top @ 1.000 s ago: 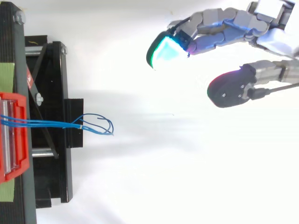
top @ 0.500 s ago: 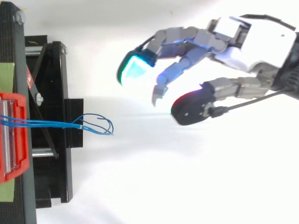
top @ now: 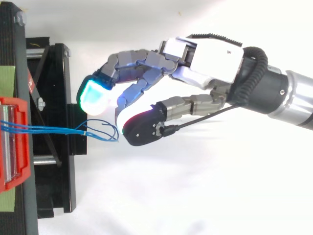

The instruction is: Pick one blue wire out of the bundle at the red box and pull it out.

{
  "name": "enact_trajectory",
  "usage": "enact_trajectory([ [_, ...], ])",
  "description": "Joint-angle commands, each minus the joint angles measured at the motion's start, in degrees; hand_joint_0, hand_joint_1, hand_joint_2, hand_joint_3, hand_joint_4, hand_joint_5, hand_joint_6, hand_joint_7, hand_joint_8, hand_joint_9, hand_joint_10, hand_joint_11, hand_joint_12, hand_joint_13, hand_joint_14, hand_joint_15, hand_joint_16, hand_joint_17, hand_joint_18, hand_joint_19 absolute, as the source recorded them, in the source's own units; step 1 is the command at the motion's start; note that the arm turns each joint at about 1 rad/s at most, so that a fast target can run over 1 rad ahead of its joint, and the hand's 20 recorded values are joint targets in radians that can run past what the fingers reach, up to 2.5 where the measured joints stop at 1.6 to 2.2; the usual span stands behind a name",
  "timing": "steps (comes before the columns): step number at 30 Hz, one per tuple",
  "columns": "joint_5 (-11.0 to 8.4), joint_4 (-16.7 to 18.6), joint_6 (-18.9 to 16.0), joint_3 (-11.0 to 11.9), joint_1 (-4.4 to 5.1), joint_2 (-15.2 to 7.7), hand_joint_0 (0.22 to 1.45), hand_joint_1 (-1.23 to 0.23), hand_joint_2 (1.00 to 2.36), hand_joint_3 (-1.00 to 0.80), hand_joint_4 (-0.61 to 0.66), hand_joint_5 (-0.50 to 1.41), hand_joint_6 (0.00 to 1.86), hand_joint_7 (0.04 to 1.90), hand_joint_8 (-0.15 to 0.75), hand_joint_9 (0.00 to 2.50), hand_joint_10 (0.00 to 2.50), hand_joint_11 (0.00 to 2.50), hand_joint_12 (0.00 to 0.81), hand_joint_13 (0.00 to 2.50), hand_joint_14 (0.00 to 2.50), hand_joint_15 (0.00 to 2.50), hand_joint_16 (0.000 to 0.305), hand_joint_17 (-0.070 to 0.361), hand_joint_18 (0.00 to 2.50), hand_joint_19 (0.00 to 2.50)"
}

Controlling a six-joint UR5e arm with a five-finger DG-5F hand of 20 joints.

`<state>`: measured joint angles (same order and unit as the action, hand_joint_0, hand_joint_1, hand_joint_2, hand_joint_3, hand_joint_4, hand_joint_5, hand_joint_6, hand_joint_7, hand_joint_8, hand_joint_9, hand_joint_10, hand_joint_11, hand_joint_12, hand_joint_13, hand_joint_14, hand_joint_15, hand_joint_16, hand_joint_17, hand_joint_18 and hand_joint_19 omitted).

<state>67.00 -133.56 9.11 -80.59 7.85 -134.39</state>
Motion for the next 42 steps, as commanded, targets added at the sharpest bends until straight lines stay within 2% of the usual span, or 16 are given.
enact_trajectory([
  [1,-0.02,2.07,-0.67,1.22,0.06,-2.11,0.46,-0.6,1.0,-0.5,0.23,-0.13,0.5,0.92,0.256,0.74,0.02,0.56,0.385,0.43,0.01,0.23,0.063,0.143,0.3,0.24],
  [4,-0.02,1.9,-0.94,1.66,0.15,-2.11,0.45,-0.58,1.0,-0.5,0.23,-0.14,0.5,0.91,0.259,0.54,0.01,0.33,0.392,0.41,0.01,0.23,0.065,0.145,0.3,0.24],
  [8,-0.2,1.72,-0.94,1.66,0.15,-2.11,0.44,-0.58,1.0,-0.5,0.21,-0.14,0.5,0.9,0.262,0.49,0.01,0.23,0.395,0.39,0.01,0.22,0.065,0.146,0.29,0.25],
  [17,-0.11,2.43,0.2,1.66,0.59,-2.46,0.48,-0.63,1.0,-0.5,0.21,-0.13,0.5,0.92,0.248,0.52,0.01,0.26,0.383,0.36,0.01,0.21,0.062,0.139,0.27,0.26],
  [23,-0.29,6.82,0.82,1.84,1.11,-3.6,0.5,-0.67,1.0,-0.5,0.23,-0.13,0.5,0.95,0.243,0.55,0.01,0.29,0.374,0.37,0.01,0.22,0.06,0.134,0.26,0.25],
  [29,-0.29,7.35,1.87,2.19,1.38,-3.6,0.52,-0.69,1.0,-0.47,0.24,-0.13,0.5,0.97,0.24,0.56,0.01,0.3,0.37,0.37,0.01,0.22,0.058,0.131,0.26,0.26],
  [33,-0.55,7.17,1.7,3.68,1.46,-5.01,0.53,-0.71,1.0,-0.45,0.25,-0.12,0.5,0.98,0.237,0.57,0.01,0.31,0.365,0.37,0.01,0.22,0.058,0.13,0.26,0.25],
  [38,-0.29,6.56,-0.59,7.46,1.46,-8.26,0.55,-0.72,1.01,-0.41,0.24,-0.11,0.5,1.1,0.236,0.58,0.01,0.33,0.36,0.37,0.01,0.21,0.056,0.127,0.27,0.26],
  [42,-0.55,5.85,-2.26,7.99,1.38,-8.7,0.58,-0.73,1.01,-0.35,0.23,-0.1,0.5,1.2,0.236,0.59,0.01,0.37,0.357,0.38,0.01,0.22,0.055,0.124,0.27,0.26],
])
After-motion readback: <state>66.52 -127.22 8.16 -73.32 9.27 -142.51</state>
